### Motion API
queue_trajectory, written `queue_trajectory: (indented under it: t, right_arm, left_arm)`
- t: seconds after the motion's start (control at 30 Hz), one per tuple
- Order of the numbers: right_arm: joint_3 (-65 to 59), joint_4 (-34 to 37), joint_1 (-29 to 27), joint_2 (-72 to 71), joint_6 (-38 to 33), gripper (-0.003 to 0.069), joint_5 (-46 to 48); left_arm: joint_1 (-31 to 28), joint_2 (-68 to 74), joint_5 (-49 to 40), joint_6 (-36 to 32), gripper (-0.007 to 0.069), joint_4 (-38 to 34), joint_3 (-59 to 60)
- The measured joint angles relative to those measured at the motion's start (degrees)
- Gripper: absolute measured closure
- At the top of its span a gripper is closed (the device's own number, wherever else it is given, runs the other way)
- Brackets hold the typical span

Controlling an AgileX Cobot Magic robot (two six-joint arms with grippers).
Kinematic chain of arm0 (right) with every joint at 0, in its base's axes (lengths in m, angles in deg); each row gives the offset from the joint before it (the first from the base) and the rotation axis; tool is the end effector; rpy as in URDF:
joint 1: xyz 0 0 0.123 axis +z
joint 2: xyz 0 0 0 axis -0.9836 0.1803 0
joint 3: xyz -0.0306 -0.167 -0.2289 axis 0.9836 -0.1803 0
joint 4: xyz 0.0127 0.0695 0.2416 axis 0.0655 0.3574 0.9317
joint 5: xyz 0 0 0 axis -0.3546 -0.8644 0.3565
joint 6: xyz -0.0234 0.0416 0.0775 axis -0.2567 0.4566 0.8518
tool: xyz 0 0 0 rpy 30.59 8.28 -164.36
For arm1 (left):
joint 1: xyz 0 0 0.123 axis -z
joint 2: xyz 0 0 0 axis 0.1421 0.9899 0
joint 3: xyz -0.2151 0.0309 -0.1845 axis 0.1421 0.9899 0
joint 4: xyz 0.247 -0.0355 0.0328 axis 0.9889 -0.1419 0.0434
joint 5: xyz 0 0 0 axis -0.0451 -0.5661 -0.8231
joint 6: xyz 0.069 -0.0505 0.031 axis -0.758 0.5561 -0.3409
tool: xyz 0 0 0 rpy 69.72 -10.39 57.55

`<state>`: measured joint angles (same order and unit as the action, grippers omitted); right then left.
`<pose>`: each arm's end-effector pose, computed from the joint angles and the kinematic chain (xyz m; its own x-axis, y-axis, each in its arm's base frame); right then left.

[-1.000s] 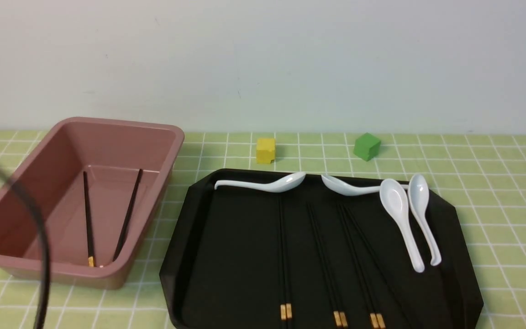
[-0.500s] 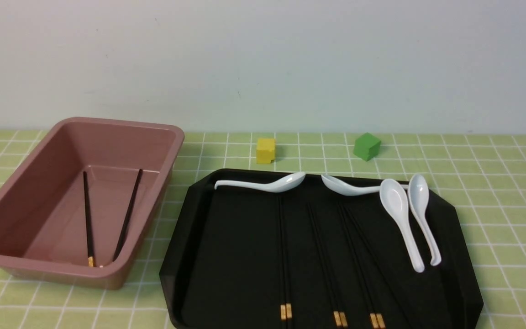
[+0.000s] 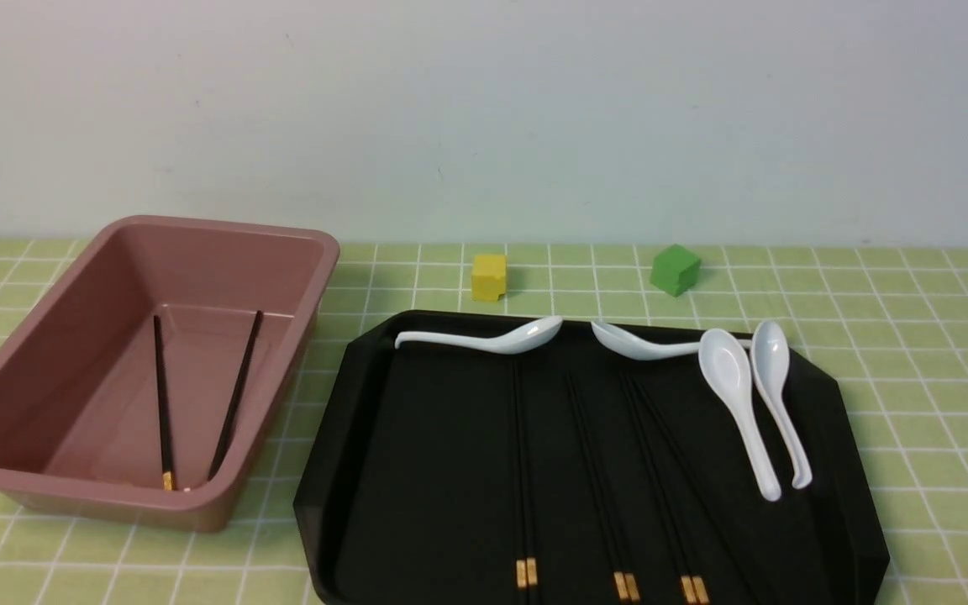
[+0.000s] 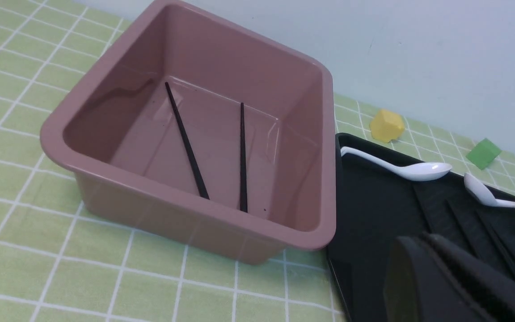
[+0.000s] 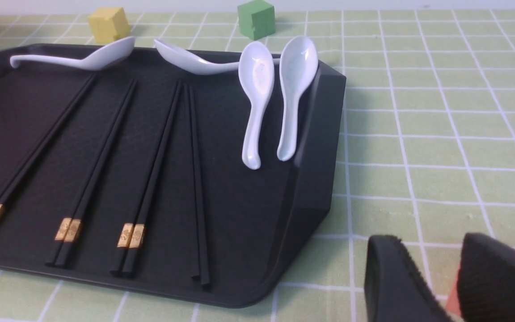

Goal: On green tablecloth take chopsticks from black tray and put them in box.

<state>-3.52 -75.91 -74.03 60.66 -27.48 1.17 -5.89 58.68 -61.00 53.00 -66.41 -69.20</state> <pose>0.0523 0.0068 0.1745 -0.2950 0.0837 -0.9518 -0.0826 0.9902 0.1126 0.0559 -0.0105 0.2669 -0.2883 -0.3730 -0.8819 0.0170 0.9189 -0.3942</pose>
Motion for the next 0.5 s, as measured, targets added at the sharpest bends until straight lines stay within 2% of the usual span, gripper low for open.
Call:
queue_trajectory:
  t: [0.27,0.5]
  right_arm:
    - [0.0,0.0,0.0,0.0,0.0,0.0419,0.0]
    - [0.0,0.0,0.0,0.0,0.0,0.0419,0.0]
  left_arm:
    - [0.0,-3.04,0.47,0.0,0.0637,0.28,2.69]
    - [0.0,-10.8,1.16,0.0,0.0637,6.73,13.99]
